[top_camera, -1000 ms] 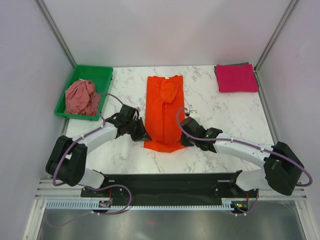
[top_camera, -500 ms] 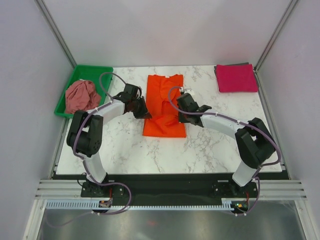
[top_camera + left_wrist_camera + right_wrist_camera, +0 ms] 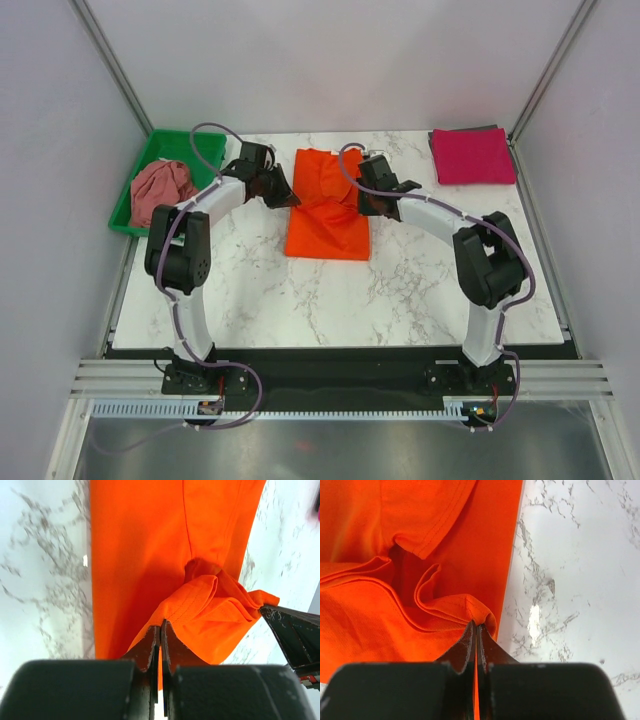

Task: Fold and stack the t-shirts
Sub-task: Fold the tshirt

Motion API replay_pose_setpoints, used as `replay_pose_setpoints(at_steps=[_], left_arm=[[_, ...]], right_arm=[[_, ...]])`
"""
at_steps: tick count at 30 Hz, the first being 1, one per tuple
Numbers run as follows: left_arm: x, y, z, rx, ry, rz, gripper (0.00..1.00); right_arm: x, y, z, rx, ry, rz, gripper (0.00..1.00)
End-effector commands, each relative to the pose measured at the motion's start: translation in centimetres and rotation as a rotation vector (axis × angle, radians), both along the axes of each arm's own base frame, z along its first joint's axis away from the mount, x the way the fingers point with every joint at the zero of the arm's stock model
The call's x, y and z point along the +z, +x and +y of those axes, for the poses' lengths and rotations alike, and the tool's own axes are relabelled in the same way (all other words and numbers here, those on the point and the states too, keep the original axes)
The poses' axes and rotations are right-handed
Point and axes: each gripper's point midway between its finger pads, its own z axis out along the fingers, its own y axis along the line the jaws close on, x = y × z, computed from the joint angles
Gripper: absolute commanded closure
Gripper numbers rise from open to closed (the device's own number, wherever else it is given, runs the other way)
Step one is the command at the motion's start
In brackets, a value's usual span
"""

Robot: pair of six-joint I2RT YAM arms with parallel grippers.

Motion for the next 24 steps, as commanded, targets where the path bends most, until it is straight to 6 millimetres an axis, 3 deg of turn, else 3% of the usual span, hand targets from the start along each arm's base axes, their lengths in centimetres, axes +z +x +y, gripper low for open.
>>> replay_pose_setpoints(at_steps=[1,5,6,13,21,24], left_arm=[[0.1,2.0,0.2,-0.008,-0.026,-0.018,0.98],[0.0,3.5,1.0,0.008,-0.041,-0.019,0.98],[-0.2,3.8,1.2,0.011,-0.042,-0.017,0.98],[-0.1,5.7,1.0,-0.013,-0.089,-0.028,0.98],[2.8,6.1,0.3,-0.013,-0.147,-0.052,0.98],[4.1,7.3,0.5,-0.006,-0.142,-0.098,0.98]], right_arm=[[0.7,1.8,0.4,0.026,0.011,-0.013,1.00],[0.7,3.4,0.4,0.018,0.010,-0.015,1.00],[-0.1,3.5,0.5,0.023,0.004,0.002,1.00],[-0.8,5.0,-0.1,0.003,-0.009,0.009,1.00],[1.7,5.6,0.0,-0.002,0.021,-0.025,1.00],[2.2,6.3,-0.3,-0.017,0.021,-0.044,1.00]])
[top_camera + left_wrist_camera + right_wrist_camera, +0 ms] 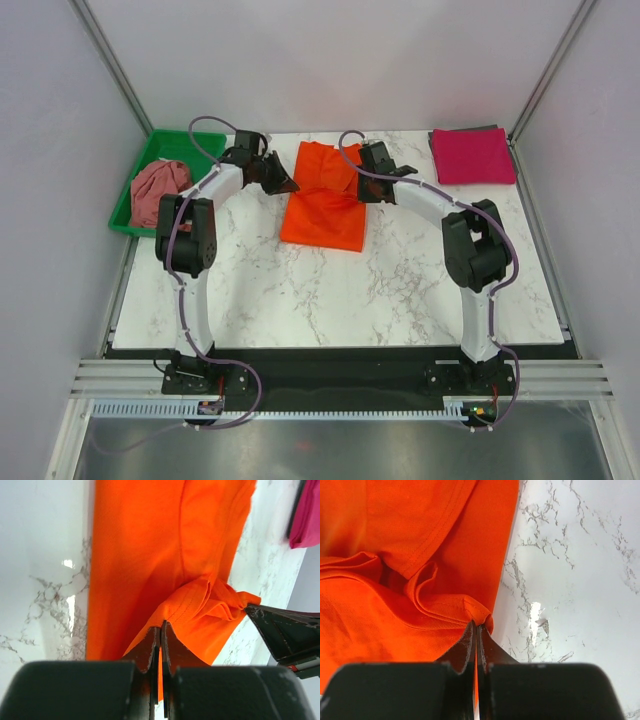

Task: Fold and stack the t-shirts
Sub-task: Fold the tshirt

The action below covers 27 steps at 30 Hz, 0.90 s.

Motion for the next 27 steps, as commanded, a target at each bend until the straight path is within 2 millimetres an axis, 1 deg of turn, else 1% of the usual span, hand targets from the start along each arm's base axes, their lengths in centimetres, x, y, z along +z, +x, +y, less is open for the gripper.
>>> replay_pose_setpoints(at_steps=[1,3,4,5,7,8,10,11,12,13,14,15,16,17,18,19,21,22,23,24,25,26,27], left_arm=[[5.5,2.5,-0.6,-0.007,-0.060,-0.120,0.98],[4.3,3.2,-0.7,-0.004,-0.072,-0.099,0.98],[4.5,3.7,-0.6,0.002,-0.081,-0.102,0.98],[3.2,4.0,-0.6,0.006,-0.083,-0.078,0.98],[2.6,4.4,-0.4,0.019,-0.082,-0.068,0.98],[1.3,4.6,-0.1,0.026,-0.076,-0.049,0.98],[0.6,5.2,0.3,0.037,-0.071,-0.044,0.97],[-0.3,5.4,0.4,0.039,-0.074,-0.028,0.97],[-0.4,5.6,0.4,0.035,-0.086,-0.027,0.94],[-0.5,5.8,0.8,0.042,-0.093,-0.021,0.91],[-0.6,6.0,1.0,0.046,-0.095,-0.020,0.85],[-0.4,6.1,1.1,0.036,-0.093,-0.033,0.72],[0.5,6.4,1.2,0.021,-0.101,-0.059,0.67],[1.2,6.6,1.5,0.014,-0.100,-0.079,0.63],[2.8,6.5,1.8,0.002,-0.099,-0.114,0.58],[3.8,6.5,2.5,0.009,-0.099,-0.132,0.57],[5.3,6.1,3.3,0.005,-0.083,-0.168,0.55],[6.6,5.3,3.8,0.014,-0.064,-0.189,0.53],[6.9,4.9,4.0,0.013,-0.047,-0.201,0.51],[6.0,3.8,4.4,0.008,-0.023,-0.184,0.49],[7.0,3.1,4.5,0.001,-0.019,-0.201,0.49],[6.8,2.3,4.5,-0.010,-0.014,-0.195,0.48],[5.4,0.9,4.4,-0.032,-0.014,-0.160,0.48]], right_arm=[[3.2,1.9,0.0,-0.010,0.021,-0.076,1.00],[2.4,2.7,0.0,-0.013,0.031,-0.065,1.00],[2.5,3.2,-0.1,-0.020,0.041,-0.068,1.00],[1.8,3.3,-0.1,-0.018,0.041,-0.055,1.00],[1.6,3.8,-0.1,-0.024,0.047,-0.056,1.00],[1.0,4.1,-0.3,-0.029,0.042,-0.048,1.00],[1.1,4.6,-0.2,-0.028,0.052,-0.054,0.98],[0.8,4.8,-0.2,-0.030,0.051,-0.051,0.96],[0.7,5.0,-0.3,-0.031,0.049,-0.052,0.95],[0.9,5.6,-0.3,-0.027,0.051,-0.061,0.87],[1.2,6.0,-0.3,-0.028,0.056,-0.068,0.82],[1.3,6.1,-0.3,-0.026,0.056,-0.066,0.77],[2.1,6.6,-0.4,-0.019,0.067,-0.077,0.68],[2.8,6.7,-0.5,-0.017,0.072,-0.084,0.66],[3.1,6.6,-0.7,-0.011,0.076,-0.083,0.63],[4.6,6.3,-0.6,0.010,0.099,-0.097,0.59],[5.5,5.5,-0.7,0.037,0.096,-0.098,0.56],[6.3,4.4,-0.7,0.055,0.107,-0.094,0.54],[6.4,3.5,-0.5,0.091,0.120,-0.082,0.53],[6.4,2.6,-0.3,0.112,0.134,-0.069,0.52],[6.1,1.0,-0.5,0.130,0.139,-0.044,0.50],[5.8,-0.1,0.0,0.169,0.165,-0.018,0.49],[4.2,-1.6,-0.2,0.194,0.162,0.024,0.49]])
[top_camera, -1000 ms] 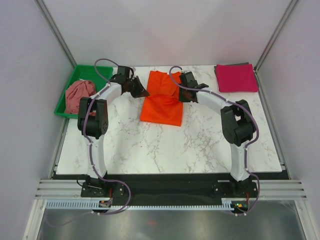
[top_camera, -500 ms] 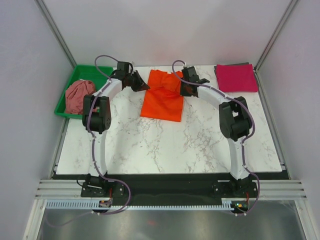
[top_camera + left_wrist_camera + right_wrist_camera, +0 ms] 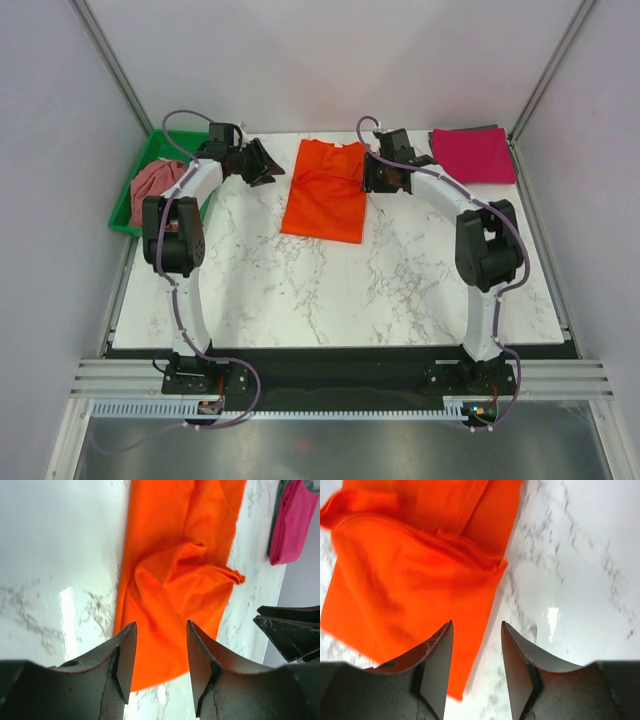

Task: Fold and stack the t-shirts
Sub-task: Fold the tshirt

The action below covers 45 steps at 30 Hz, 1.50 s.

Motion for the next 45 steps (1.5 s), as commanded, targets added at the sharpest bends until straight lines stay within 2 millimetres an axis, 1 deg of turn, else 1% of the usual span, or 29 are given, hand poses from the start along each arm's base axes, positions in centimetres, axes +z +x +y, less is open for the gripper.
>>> replay_pose_setpoints(at_steps=[1,2,3,5,6,9,12,15,16,22,25,26,28,29,31,32,33,34,35,36,37,38,39,40,41,42,43,44,45], left_arm=[[3.1,-2.7,-0.1,-0.086,0.033,-0.101,0.48],[3.2,-3.5,0.0,-0.090,0.039,-0.099,0.48],[1.2,-4.8,0.4,-0.086,0.061,-0.056,0.48],[0.6,-6.0,0.6,-0.093,0.080,-0.044,0.48],[-0.6,-6.9,0.8,-0.104,0.093,-0.022,0.49],[-1.9,-7.9,0.5,-0.146,0.101,-0.006,0.50],[-2.8,-8.4,-0.3,-0.195,0.087,0.004,0.51],[-3.5,-8.4,-0.9,-0.228,0.081,0.005,0.51],[-4.1,-8.5,-1.1,-0.236,0.080,0.017,0.51],[-6.2,-8.8,-1.8,-0.271,0.061,0.056,0.51],[-6.4,-8.9,-2.0,-0.279,0.057,0.060,0.53],[-6.2,-9.0,-2.1,-0.283,0.052,0.057,0.54],[-6.0,-9.0,-2.3,-0.290,0.043,0.054,0.64],[-5.7,-9.1,-2.4,-0.290,0.038,0.052,0.76],[-5.3,-9.3,-2.7,-0.292,0.019,0.056,0.89],[-4.9,-9.5,-2.6,-0.280,0.010,0.061,0.98],[-4.6,-9.8,-2.7,-0.275,0.004,0.068,0.98],[-4.3,-10.1,-2.7,-0.267,0.003,0.070,0.98],[-4.5,-11.0,-2.7,-0.269,0.003,0.084,0.98],[-3.7,-11.2,-2.3,-0.223,0.018,0.089,0.98],[-3.7,-11.7,-2.2,-0.197,0.013,0.112,0.98],[-4.7,-13.3,-1.9,-0.184,0.015,0.157,0.98],[-3.7,-14.0,-2.0,-0.176,0.019,0.145,0.98],[-4.0,-14.9,-2.0,-0.168,0.022,0.163,0.97],[-5.0,-16.8,-1.9,-0.159,0.026,0.209,0.92],[-5.3,-17.9,-2.3,-0.171,0.033,0.222,0.90],[-4.7,-18.7,-2.3,-0.170,0.034,0.215,0.87],[-5.8,-20.5,-2.2,-0.170,0.047,0.252,0.82],[-5.9,-21.3,-2.1,-0.170,0.050,0.259,0.78]], right_arm=[[1.5,-4.3,1.1,0.145,0.064,0.027,0.48],[1.8,-5.0,1.1,0.163,0.073,0.027,0.47],[1.5,-5.7,1.3,0.197,0.083,0.038,0.47],[0.4,-7.2,1.5,0.230,0.101,0.073,0.47],[-0.3,-8.0,2.0,0.263,0.131,0.091,0.47],[-1.7,-8.7,2.7,0.300,0.172,0.108,0.47],[-3.4,-9.1,2.7,0.310,0.178,0.142,0.48],[-4.2,-9.3,2.8,0.316,0.194,0.149,0.47],[-4.6,-9.4,2.8,0.319,0.197,0.157,0.48],[-5.8,-9.6,2.4,0.320,0.208,0.169,0.49],[-5.8,-9.7,2.5,0.329,0.228,0.167,0.49],[-5.8,-9.8,2.6,0.331,0.237,0.170,0.49],[-5.7,-9.9,3.1,0.344,0.279,0.166,0.51],[-5.8,-9.9,3.2,0.345,0.294,0.167,0.52],[-6.0,-10.0,3.4,0.339,0.307,0.177,0.62],[-6.1,-10.0,3.3,0.336,0.306,0.177,0.69],[-6.2,-10.2,3.1,0.329,0.301,0.181,0.81],[-6.0,-10.2,2.9,0.317,0.299,0.176,0.88],[-6.1,-10.6,2.7,0.309,0.299,0.190,0.94],[-5.6,-10.5,2.4,0.296,0.299,0.180,1.00],[-5.5,-10.8,2.2,0.284,0.295,0.184,1.00],[-6.0,-11.7,1.8,0.271,0.285,0.205,1.00],[-5.3,-12.0,1.5,0.265,0.284,0.191,1.00],[-5.2,-12.5,1.3,0.258,0.281,0.197,1.00],[-5.3,-13.1,1.0,0.248,0.278,0.205,1.00],[-5.6,-14.4,0.6,0.239,0.274,0.223,1.00],[-5.7,-15.0,0.3,0.231,0.271,0.231,1.00],[-6.7,-16.6,-0.3,0.216,0.268,0.272,1.00],[-6.2,-17.3,-0.4,0.217,0.272,0.262,1.00]])
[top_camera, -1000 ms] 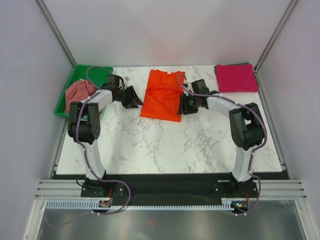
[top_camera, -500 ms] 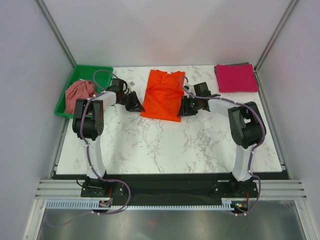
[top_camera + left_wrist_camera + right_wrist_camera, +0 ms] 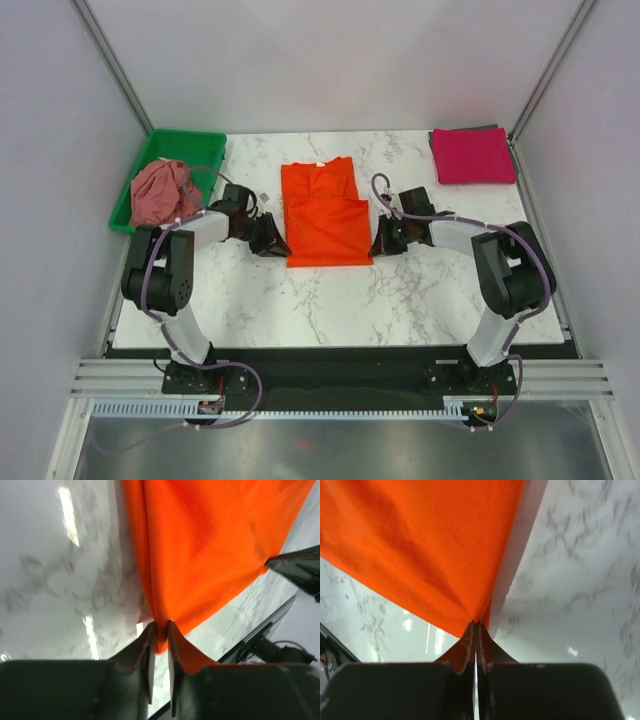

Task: Fold and stack the t-shirts
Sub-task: Fold the tshirt

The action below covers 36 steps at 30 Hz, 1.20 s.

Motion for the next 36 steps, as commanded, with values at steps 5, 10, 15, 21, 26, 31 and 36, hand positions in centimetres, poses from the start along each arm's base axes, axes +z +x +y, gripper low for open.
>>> replay_pose_setpoints(at_steps=[5,10,15,21,26,31,36], left_arm=[[1.7,-5.1,0.6,0.022,0.071,-0.060,0.52],[2.4,-5.9,-1.3,-0.046,0.050,-0.107,0.50],[1.2,-5.8,-2.5,-0.089,0.055,-0.081,0.53],[-0.1,-5.9,-1.9,-0.071,0.150,-0.091,0.52],[0.4,-5.3,-1.2,-0.041,0.192,-0.136,0.49],[0.3,-4.9,-1.6,-0.051,0.181,-0.130,0.53],[0.1,-5.3,-2.9,-0.108,0.157,-0.120,0.64]], right_arm=[[0.4,-6.6,-0.9,-0.009,0.013,0.036,1.00],[1.2,-8.4,-0.7,-0.008,0.019,0.019,0.98],[1.2,-8.8,-0.8,-0.015,0.019,0.017,0.98],[1.3,-8.9,-0.8,-0.013,0.018,0.014,0.98],[1.0,-9.0,-0.9,-0.016,0.009,0.015,0.98],[0.8,-8.9,-0.8,-0.017,0.013,0.020,0.98],[0.6,-8.8,-0.5,-0.023,0.018,0.025,0.98]])
